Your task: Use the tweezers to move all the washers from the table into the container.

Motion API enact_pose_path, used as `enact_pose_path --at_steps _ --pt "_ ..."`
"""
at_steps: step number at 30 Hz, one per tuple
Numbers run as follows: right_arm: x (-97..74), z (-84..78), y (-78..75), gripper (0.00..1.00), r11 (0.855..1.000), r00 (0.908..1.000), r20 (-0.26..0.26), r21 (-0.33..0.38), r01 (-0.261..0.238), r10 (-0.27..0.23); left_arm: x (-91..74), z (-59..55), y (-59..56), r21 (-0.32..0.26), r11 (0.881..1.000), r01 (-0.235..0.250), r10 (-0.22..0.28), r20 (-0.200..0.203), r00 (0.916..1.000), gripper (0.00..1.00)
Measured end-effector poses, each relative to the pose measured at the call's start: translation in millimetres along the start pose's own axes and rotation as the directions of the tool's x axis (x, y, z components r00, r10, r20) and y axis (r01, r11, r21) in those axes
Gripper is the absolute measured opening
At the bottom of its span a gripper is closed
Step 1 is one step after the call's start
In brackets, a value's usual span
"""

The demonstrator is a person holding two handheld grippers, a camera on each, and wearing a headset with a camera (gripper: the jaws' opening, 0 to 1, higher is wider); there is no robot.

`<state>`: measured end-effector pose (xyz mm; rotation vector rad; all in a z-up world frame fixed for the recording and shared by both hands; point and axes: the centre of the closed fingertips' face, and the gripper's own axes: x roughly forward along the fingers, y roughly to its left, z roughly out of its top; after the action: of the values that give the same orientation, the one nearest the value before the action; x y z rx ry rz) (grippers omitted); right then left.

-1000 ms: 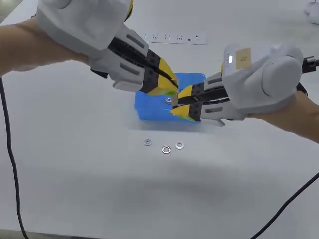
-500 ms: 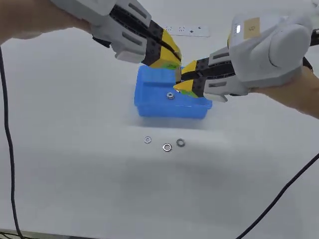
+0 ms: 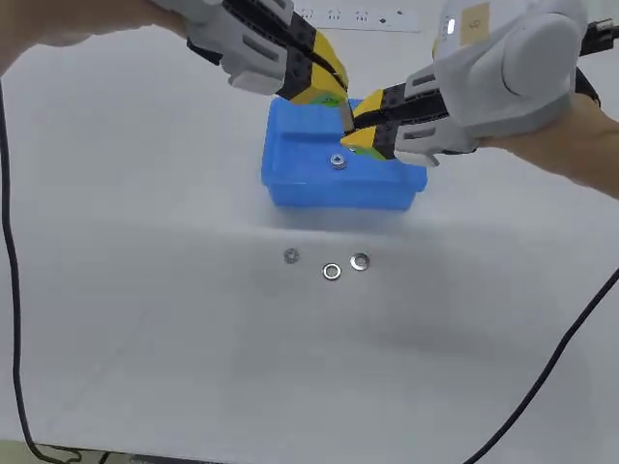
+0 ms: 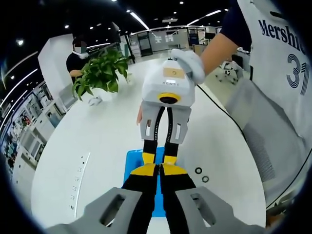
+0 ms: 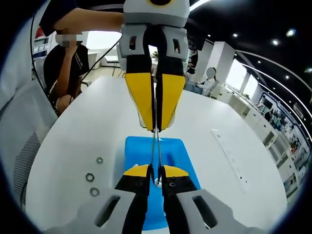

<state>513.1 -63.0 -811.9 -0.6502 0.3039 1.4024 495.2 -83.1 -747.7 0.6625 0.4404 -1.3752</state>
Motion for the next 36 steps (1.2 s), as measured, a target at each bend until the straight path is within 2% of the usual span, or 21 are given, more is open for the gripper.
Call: enact_pose_path --at_steps 6,15,21,24,28,32,36 --pt "9.5 -20.1 1.1 0.10 1.000 0.9994 -0.031 0.020 -0.018 0.019 15.4 -13.5 2.6 -0.026 1.000 0.013 -0.013 -0.007 0.9999 0.06" --pt "18.9 -36.3 -0.1 0.10 0.999 0.9987 -0.047 0.049 -0.016 0.018 29.5 -26.8 6.8 -0.053 0.999 0.014 -0.015 -0.019 0.9997 0.06" --pt "19.8 -39.2 1.4 0.10 0.998 0.9983 -0.056 0.055 -0.016 0.019 33.4 -28.2 7.0 -0.054 0.998 0.018 -0.019 -0.026 0.9995 0.06" --pt "20.1 -39.8 2.3 0.10 1.000 0.9976 -0.068 0.023 -0.011 0.013 34.0 -28.9 6.6 -0.053 0.998 0.019 -0.020 -0.030 0.9994 0.06" --pt "19.4 -38.5 2.6 0.11 1.000 0.9973 -0.072 0.015 -0.006 0.007 33.8 -28.3 6.5 -0.052 0.998 0.017 -0.019 -0.031 0.9993 0.06" --pt "17.7 -36.1 3.0 0.11 1.000 0.9976 -0.069 0.016 -0.005 0.006 32.6 -25.4 6.5 -0.049 0.999 0.014 -0.015 -0.026 0.9995 0.06" --pt "14.5 -31.2 1.1 0.11 1.000 0.9981 -0.061 0.007 0.007 -0.007 30.2 -18.5 7.0 -0.037 0.999 0.007 -0.007 -0.003 1.0000 0.05"
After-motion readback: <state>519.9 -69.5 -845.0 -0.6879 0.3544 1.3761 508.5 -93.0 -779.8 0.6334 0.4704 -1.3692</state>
